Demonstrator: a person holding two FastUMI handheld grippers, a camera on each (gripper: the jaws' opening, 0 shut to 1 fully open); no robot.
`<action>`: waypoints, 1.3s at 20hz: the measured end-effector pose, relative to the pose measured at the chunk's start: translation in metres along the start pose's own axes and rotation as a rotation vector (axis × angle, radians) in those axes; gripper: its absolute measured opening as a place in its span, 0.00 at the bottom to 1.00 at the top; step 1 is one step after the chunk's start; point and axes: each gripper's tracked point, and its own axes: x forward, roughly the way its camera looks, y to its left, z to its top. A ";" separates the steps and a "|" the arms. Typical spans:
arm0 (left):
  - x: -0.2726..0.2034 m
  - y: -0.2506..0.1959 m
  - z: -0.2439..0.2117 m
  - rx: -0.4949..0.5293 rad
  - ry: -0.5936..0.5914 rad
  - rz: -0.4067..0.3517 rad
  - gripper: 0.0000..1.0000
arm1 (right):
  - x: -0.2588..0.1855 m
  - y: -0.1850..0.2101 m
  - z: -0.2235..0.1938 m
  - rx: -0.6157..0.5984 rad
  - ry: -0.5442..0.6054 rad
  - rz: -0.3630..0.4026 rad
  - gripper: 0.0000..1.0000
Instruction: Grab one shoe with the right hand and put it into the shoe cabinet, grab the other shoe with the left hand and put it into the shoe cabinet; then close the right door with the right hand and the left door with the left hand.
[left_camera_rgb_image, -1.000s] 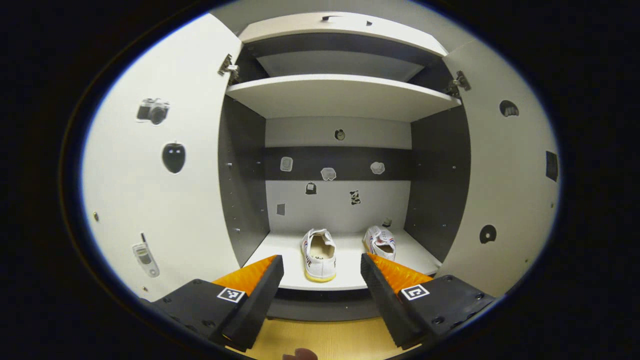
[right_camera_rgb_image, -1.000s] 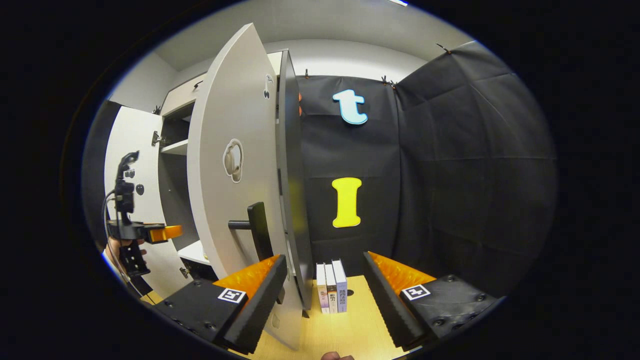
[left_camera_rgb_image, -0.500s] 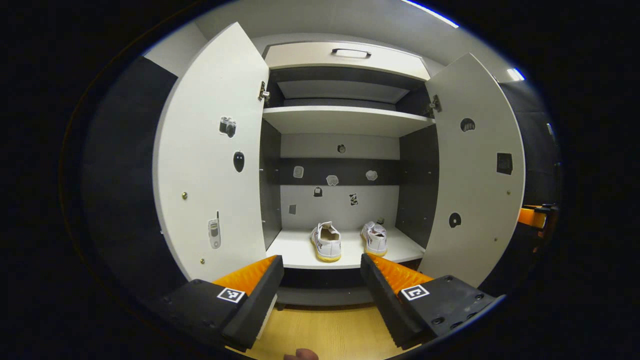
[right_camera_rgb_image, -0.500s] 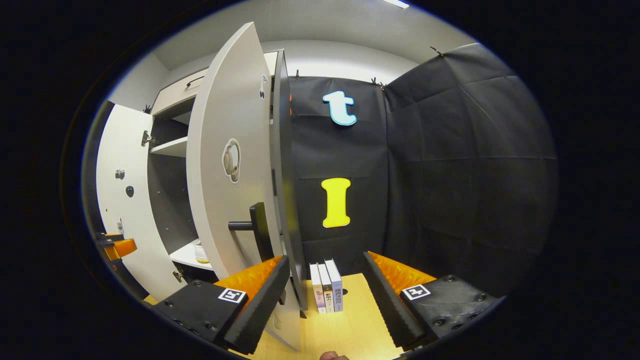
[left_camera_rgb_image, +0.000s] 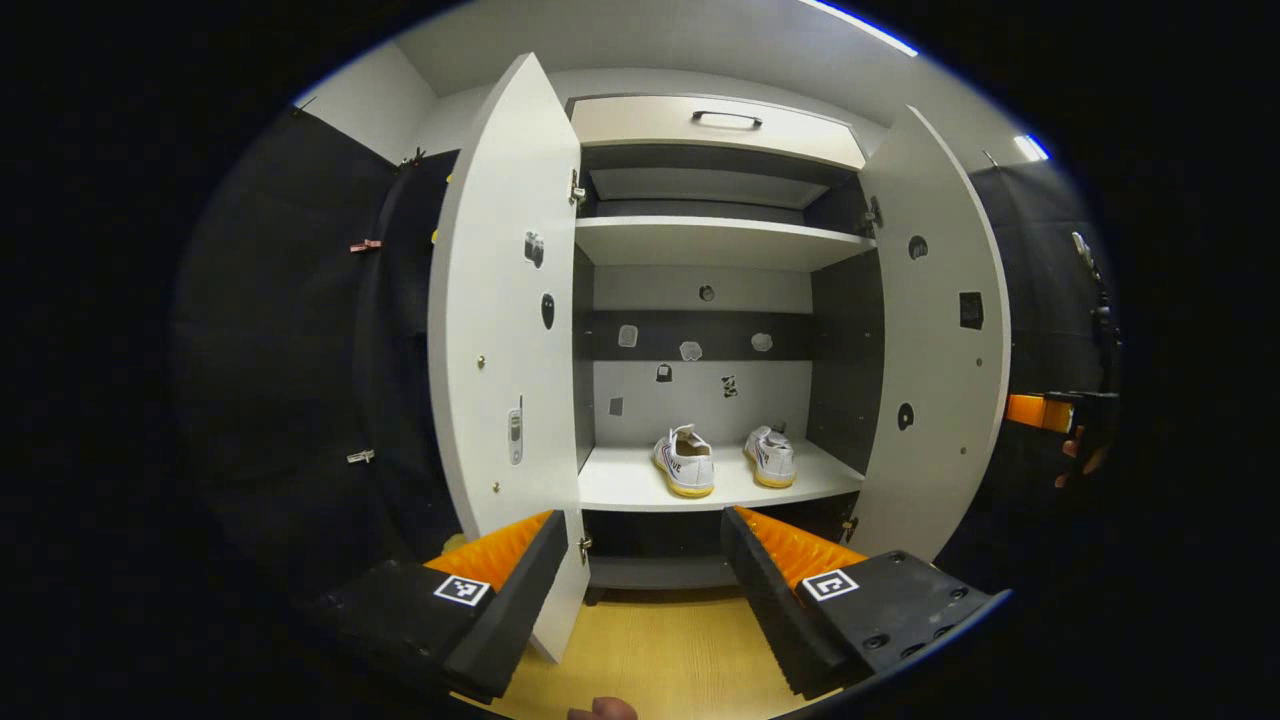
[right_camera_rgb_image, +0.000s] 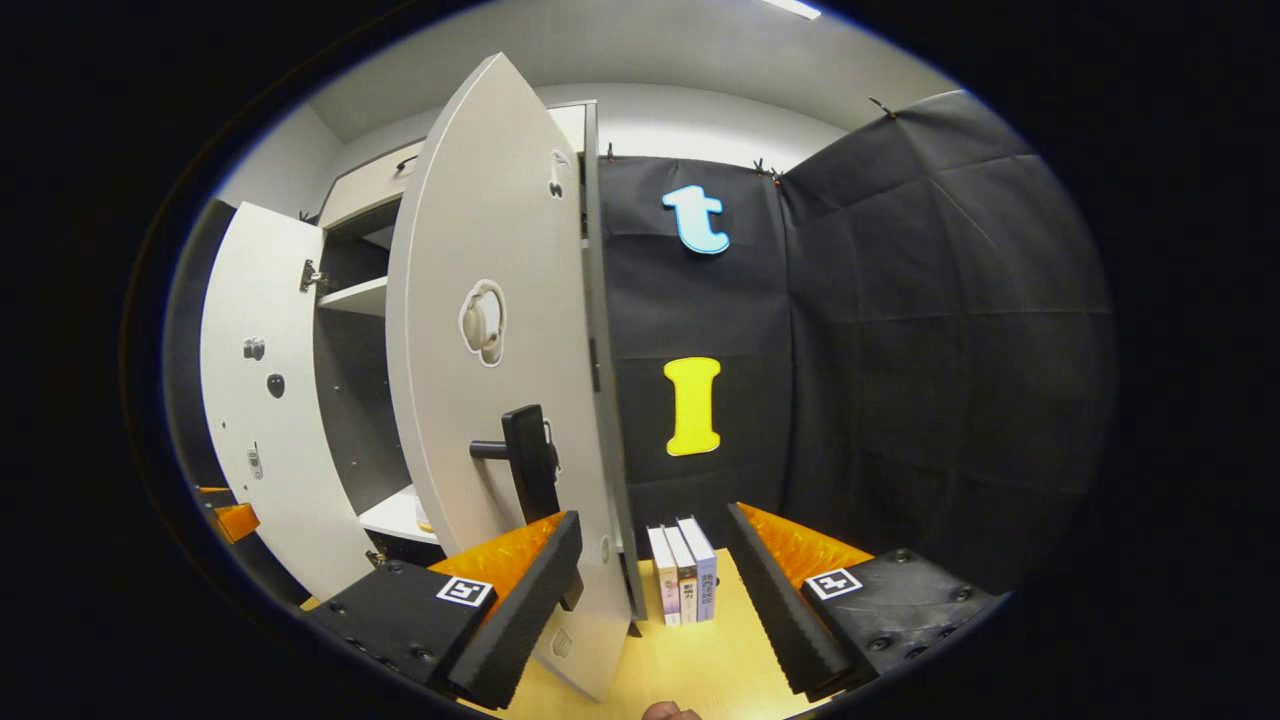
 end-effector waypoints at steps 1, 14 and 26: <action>-0.002 0.005 0.000 -0.003 -0.002 0.005 0.97 | 0.001 0.012 -0.001 -0.006 0.003 0.018 0.98; -0.020 0.072 0.004 -0.046 -0.019 0.064 0.97 | -0.001 0.141 0.003 -0.039 -0.030 0.202 0.98; 0.015 0.198 0.025 -0.060 -0.055 0.240 0.97 | -0.030 0.139 0.006 -0.044 -0.031 0.189 0.98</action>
